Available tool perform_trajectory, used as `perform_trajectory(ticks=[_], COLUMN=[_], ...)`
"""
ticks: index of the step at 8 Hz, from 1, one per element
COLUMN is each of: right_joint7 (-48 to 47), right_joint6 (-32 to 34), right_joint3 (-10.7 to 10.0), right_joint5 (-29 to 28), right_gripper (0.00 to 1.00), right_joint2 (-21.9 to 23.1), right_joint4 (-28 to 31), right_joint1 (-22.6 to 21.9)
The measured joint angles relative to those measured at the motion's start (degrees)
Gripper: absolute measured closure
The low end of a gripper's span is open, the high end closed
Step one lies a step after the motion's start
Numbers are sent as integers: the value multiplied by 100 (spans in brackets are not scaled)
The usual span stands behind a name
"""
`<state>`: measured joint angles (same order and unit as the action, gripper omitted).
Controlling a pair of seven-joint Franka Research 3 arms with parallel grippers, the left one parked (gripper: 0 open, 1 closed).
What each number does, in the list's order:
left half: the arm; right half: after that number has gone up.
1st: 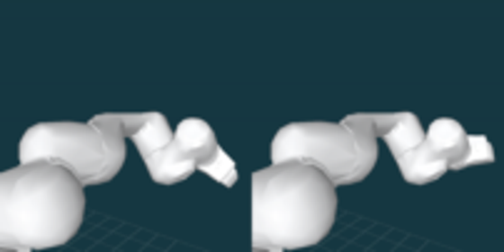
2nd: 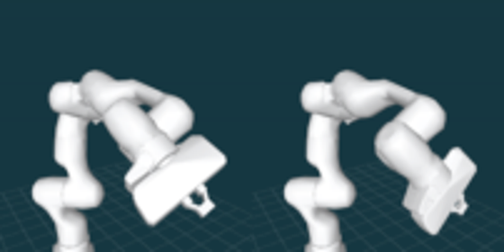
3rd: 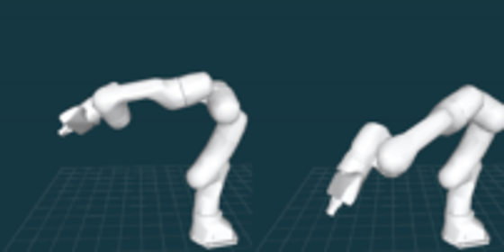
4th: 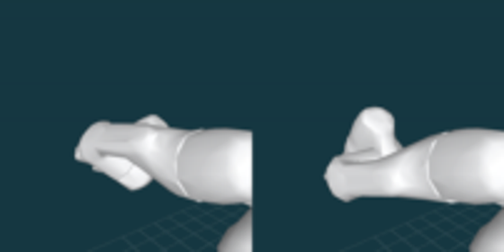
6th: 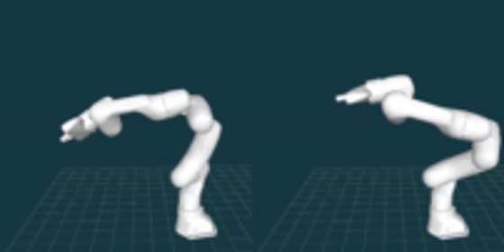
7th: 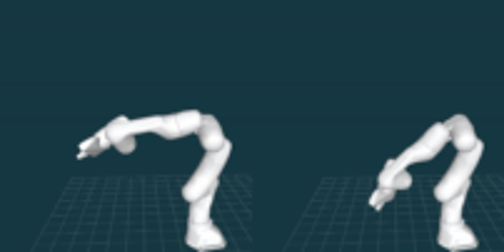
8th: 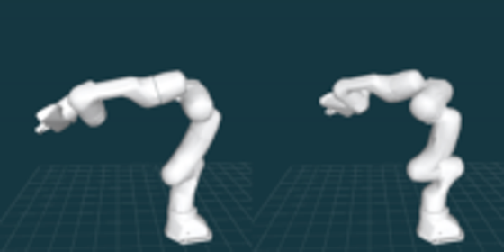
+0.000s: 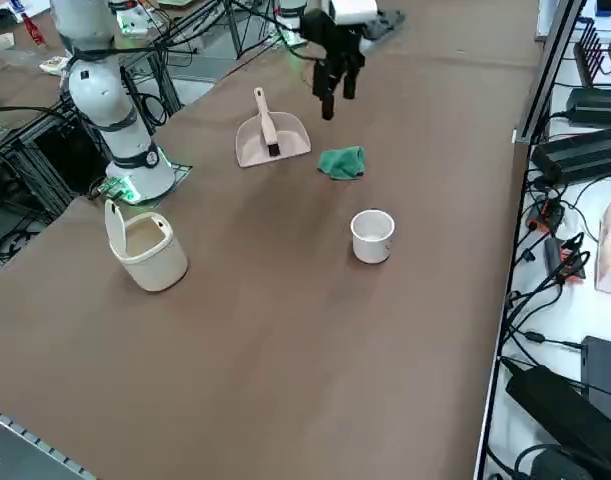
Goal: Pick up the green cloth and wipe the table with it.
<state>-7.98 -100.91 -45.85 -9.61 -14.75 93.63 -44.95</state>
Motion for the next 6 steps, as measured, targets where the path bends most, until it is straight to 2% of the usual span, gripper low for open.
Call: perform_trajectory(ticks=[2, 3, 4, 6], right_joint7=[67, 67, 67, 54], right_joint6=[4, 96, 305, 555], right_joint3=[-46, 139, 617, 1810], right_joint5=[3, 3, 5, 259], right_gripper=[0, 0, 0, 0], right_joint2=[29, 41, 89, 384], right_joint4=[-132, -262, -469, -690], right_joint1=[64, 305, 805, 2006])
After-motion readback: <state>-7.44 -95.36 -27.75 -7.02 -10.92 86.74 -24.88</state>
